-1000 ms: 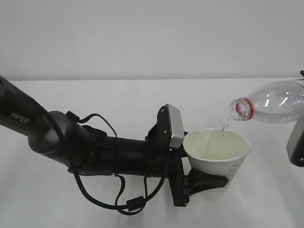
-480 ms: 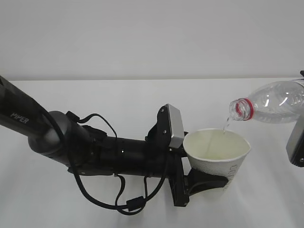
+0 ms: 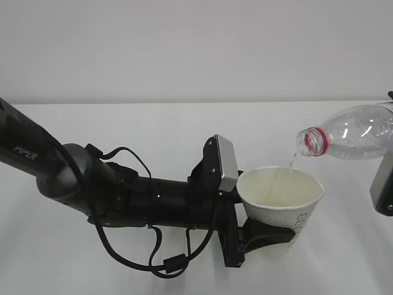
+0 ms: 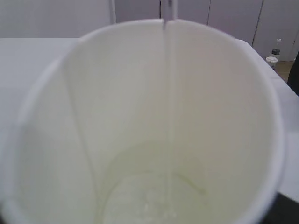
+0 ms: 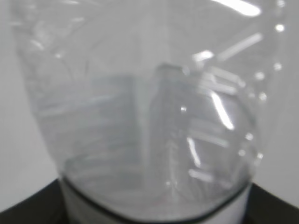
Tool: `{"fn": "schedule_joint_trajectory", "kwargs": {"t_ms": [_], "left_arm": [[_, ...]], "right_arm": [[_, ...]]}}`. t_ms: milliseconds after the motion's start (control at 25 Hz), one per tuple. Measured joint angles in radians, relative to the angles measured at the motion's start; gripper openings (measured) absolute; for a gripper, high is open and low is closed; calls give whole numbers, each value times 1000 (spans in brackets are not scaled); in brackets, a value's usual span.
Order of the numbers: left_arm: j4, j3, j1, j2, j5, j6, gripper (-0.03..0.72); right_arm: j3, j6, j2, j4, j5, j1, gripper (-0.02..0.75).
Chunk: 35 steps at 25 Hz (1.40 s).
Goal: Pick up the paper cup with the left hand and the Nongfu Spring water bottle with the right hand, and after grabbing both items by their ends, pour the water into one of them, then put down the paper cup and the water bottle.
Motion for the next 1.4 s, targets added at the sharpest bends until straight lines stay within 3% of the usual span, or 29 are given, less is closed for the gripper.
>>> {"fn": "schedule_joint_trajectory", "kwargs": {"t_ms": [1400], "left_arm": [[0,0,0,0,2,0,498]], "right_arm": [[0,-18,0,0,0,0,440]]}}
